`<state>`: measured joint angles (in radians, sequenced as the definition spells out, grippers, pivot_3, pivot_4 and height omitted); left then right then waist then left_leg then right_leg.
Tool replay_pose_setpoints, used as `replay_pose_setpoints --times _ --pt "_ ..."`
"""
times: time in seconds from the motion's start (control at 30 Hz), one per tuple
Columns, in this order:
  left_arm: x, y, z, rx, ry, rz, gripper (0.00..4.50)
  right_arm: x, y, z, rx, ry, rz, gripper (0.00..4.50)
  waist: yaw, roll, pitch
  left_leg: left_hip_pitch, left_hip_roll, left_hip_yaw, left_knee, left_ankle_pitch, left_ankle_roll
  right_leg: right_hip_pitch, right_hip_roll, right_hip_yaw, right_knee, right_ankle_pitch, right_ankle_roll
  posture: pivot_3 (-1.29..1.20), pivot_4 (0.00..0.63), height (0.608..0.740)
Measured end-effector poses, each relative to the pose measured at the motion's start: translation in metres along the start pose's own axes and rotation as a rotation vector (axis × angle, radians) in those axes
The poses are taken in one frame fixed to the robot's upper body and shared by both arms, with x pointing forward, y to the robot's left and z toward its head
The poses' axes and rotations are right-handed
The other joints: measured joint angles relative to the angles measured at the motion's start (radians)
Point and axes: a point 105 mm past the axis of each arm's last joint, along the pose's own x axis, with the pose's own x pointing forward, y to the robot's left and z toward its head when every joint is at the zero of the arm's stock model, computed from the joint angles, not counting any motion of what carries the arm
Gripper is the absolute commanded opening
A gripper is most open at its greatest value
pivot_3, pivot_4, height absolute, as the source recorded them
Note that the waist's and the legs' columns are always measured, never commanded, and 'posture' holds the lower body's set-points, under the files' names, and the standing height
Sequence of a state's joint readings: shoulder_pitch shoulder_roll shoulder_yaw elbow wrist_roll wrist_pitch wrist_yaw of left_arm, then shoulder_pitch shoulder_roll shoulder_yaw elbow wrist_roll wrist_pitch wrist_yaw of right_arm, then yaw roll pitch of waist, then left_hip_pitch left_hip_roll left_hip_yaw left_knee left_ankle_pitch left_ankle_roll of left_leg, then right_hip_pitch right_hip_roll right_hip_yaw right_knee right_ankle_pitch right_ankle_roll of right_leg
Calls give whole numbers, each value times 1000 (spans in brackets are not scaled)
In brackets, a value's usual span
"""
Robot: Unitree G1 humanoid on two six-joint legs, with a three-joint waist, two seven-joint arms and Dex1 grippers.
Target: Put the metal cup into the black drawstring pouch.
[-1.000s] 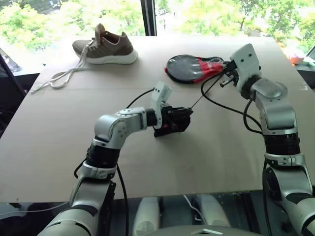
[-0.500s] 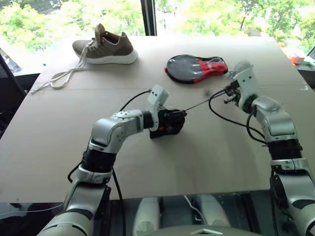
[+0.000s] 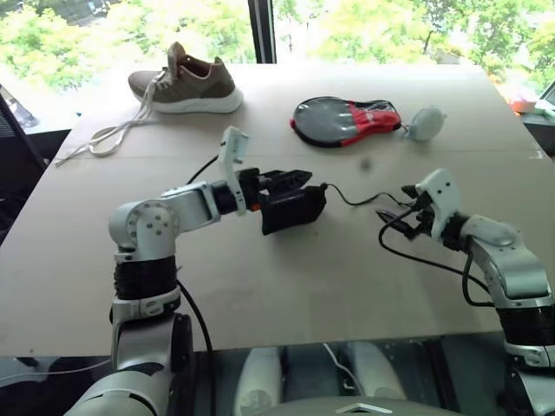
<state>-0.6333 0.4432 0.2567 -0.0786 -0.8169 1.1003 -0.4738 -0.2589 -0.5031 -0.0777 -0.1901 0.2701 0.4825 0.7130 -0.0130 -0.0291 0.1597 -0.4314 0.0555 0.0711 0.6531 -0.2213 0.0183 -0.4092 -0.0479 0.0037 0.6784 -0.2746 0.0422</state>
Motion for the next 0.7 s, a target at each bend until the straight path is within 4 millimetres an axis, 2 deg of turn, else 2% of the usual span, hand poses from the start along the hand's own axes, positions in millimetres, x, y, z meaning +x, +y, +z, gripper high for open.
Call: replay_pose_setpoints --times 0.07,0.13,0.23,0.33,0.37,0.53,0.6,0.7 --pt "-5 12 14 119 -134 111 4500 -3 8 10 29 -83 20 4441 0 0 0 1 0 1 0 0 0 0 0 1 0 0 0 0 150 740" --pt "-11 16 21 183 -222 155 4500 -7 15 19 49 -142 48 4441 3 0 0 0 0 0 0 0 0 0 0 0 0 0 0 0 150 740" --pt "-25 8 16 220 -249 113 4500 -19 24 21 39 -162 71 4441 7 0 -1 0 0 0 -1 0 0 1 -1 0 -1 0 0 0 150 740" --pt "-48 3 -9 218 -241 96 4500 -39 28 -11 35 -71 34 4441 7 0 -1 -1 0 0 -2 -1 1 1 -1 0 -3 0 0 0 150 740" --pt "-58 -1 -24 222 -222 99 4500 -50 26 -21 17 -53 -11 4441 7 0 -1 0 0 1 -2 -1 1 1 -2 0 -3 0 0 0 150 740" --pt "-92 -2 -56 212 -167 165 4500 -81 21 -33 -41 -24 -54 4441 2 0 -1 9 1 1 -1 -4 6 7 -1 0 -1 0 0 0 150 740" --pt "-104 1 -68 201 -139 192 4500 -87 23 -34 -44 -29 -48 4441 2 0 -1 17 1 1 -1 -4 6 15 -1 0 -1 -2 -3 0 150 740" --pt "-119 -1 -84 182 -107 216 4500 -96 28 -41 -43 -14 -32 4441 2 1 -1 19 3 1 -1 -4 6 17 -2 1 -1 -3 -4 0 150 740"
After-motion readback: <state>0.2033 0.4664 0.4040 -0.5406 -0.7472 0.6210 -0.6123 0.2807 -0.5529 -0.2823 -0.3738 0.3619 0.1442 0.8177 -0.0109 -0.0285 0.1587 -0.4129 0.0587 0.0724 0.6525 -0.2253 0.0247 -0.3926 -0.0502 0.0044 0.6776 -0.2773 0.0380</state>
